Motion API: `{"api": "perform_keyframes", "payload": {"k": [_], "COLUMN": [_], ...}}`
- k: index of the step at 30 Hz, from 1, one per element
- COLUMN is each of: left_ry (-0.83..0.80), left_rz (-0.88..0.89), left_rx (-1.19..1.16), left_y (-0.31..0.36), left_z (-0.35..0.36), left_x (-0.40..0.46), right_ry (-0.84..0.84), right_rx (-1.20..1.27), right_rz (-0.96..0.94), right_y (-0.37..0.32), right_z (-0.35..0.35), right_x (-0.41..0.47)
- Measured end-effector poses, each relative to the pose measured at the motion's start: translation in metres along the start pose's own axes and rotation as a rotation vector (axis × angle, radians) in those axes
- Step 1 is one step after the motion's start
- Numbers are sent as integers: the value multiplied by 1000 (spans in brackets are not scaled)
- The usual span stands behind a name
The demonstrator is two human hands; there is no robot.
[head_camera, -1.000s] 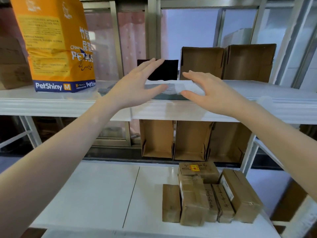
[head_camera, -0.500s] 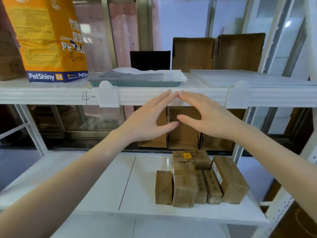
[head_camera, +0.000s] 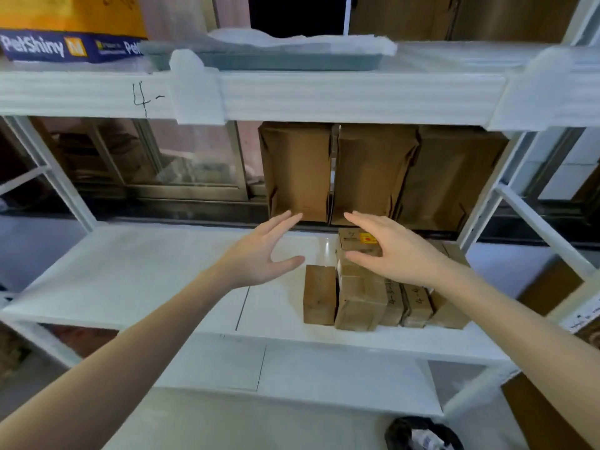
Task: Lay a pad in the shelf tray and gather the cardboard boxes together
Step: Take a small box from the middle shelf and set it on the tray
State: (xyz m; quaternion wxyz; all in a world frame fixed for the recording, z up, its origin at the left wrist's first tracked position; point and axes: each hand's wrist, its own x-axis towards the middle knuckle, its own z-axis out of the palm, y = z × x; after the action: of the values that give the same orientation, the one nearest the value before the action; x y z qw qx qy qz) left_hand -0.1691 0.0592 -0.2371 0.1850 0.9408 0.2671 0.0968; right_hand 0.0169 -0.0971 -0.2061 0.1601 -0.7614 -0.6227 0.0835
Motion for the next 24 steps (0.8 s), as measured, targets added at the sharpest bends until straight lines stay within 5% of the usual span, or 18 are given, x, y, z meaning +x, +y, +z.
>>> {"api": "perform_keyframes", "payload": {"k": [13, 24], "left_ry": [-315, -473], "left_rz": [-265, -463], "left_rx": [-331, -531], "left_y": [-82, -101], "left_z": [133, 193], "left_x": [36, 74], "right_ry": [-172, -202], "right_rx": [392, 379], "right_rz": [425, 558], "right_y": [44, 56], "right_z": [151, 231], "right_x": [67, 115]}}
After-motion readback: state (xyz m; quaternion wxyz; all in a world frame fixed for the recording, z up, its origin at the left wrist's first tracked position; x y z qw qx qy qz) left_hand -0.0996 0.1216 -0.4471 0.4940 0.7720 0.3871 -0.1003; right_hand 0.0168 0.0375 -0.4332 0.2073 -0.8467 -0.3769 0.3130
